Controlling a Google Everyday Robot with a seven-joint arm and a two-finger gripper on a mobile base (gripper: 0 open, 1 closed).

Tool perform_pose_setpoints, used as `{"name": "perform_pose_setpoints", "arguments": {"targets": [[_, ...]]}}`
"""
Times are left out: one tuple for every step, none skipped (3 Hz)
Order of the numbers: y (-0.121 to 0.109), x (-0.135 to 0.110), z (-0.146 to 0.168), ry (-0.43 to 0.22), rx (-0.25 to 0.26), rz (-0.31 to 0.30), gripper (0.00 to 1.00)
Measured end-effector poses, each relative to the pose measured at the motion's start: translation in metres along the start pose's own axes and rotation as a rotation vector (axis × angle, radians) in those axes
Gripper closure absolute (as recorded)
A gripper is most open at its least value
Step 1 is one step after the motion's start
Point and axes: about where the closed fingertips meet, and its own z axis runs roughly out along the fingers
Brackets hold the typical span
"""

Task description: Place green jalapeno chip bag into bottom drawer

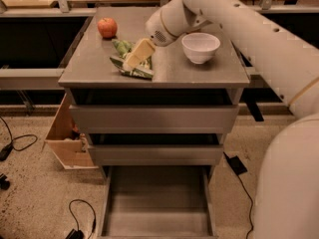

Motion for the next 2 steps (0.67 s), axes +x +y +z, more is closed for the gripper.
{"name": "perform_pose_setpoints", "arguments": {"targets": [[0.002,0.014,0.056,-0.020,-0.063,0.069,0.04],[0.006,0.019,0.079,-0.021,-0.091,0.085,0.27]]}}
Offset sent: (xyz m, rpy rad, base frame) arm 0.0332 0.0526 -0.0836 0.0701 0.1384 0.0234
